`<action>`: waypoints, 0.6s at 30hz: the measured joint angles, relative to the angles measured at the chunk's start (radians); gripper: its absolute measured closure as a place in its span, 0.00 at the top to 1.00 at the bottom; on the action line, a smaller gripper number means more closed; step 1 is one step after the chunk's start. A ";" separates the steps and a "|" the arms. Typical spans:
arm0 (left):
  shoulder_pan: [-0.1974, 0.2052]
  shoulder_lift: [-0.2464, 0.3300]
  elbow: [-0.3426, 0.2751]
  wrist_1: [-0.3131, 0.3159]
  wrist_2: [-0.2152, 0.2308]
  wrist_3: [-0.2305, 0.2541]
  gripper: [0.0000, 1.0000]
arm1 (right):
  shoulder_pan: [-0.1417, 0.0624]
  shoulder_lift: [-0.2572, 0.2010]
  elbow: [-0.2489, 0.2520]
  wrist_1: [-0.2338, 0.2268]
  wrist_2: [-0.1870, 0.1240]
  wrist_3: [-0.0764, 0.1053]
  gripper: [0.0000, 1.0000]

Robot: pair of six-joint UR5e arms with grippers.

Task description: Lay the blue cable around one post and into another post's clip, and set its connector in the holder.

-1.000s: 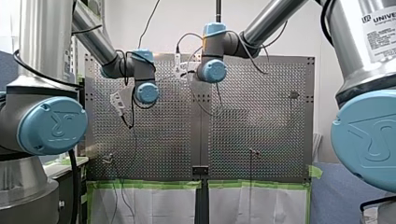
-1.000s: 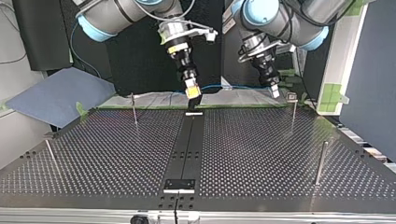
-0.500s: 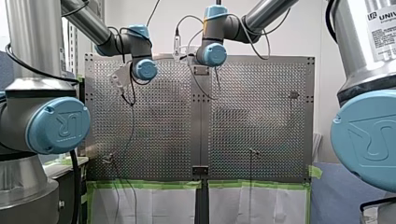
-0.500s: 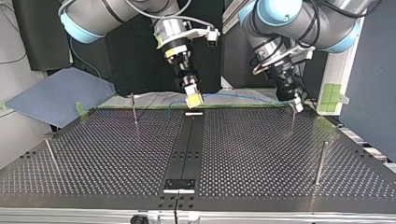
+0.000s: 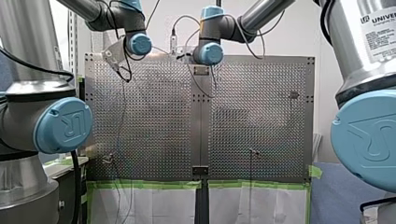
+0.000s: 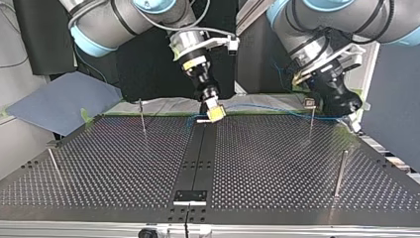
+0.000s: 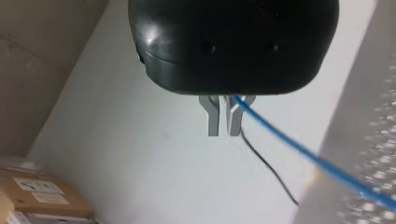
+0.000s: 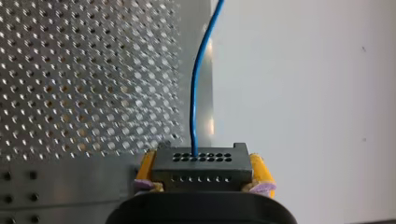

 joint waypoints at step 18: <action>0.148 0.078 0.024 -0.155 0.145 -0.021 0.12 | 0.016 0.096 -0.144 0.043 -0.033 0.006 0.00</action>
